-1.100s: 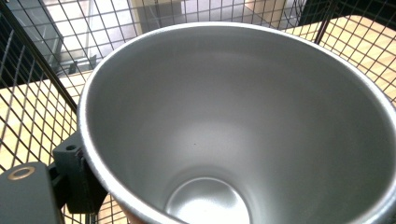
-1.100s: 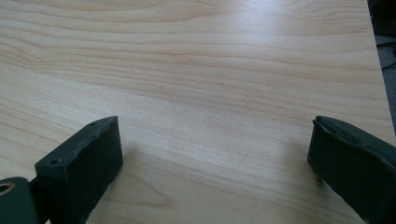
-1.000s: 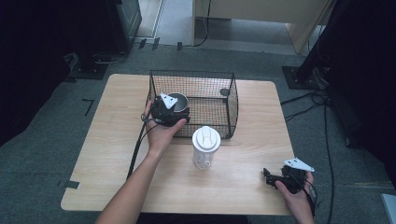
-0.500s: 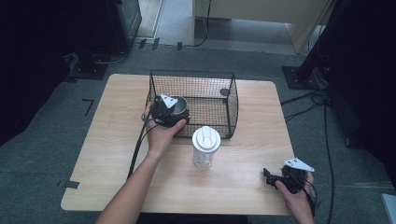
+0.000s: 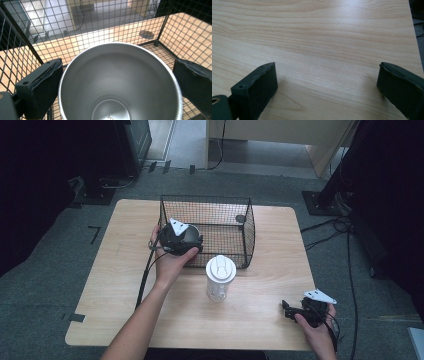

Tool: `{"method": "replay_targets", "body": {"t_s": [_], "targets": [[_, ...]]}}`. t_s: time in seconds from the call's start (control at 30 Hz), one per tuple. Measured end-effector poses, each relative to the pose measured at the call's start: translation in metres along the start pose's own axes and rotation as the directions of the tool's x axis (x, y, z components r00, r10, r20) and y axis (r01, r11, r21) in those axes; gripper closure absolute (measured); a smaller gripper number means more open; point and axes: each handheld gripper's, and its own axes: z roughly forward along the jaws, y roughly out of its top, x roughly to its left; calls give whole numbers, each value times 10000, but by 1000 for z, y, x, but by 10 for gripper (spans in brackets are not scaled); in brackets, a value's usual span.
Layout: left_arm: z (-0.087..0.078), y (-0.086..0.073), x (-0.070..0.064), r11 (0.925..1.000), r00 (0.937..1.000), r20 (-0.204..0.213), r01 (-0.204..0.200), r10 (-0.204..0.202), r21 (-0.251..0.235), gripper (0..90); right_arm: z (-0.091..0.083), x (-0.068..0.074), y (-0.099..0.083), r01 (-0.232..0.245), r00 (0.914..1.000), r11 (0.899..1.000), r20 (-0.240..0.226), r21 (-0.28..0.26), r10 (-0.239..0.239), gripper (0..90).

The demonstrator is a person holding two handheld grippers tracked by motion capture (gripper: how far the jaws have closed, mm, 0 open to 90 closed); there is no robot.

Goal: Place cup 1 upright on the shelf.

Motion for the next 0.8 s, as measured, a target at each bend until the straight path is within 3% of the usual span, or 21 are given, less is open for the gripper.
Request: {"method": "replay_targets", "body": {"t_s": [0.43,0.63,0.8], "targets": [[-37,4,4,9958,9998,171,-37,53,-920,0,-1,0,-1,11,10000,10000,-55,-18,-11,38],[-61,-6,5,9934,9983,563,206,-144,-1129,0,-1,0,-1,15,10000,10000,-78,-34,-15,38],[-77,-16,5,9927,9978,646,-75,153,-1201,0,-1,0,-1,2,10000,10000,-73,-28,-2,38]]}}
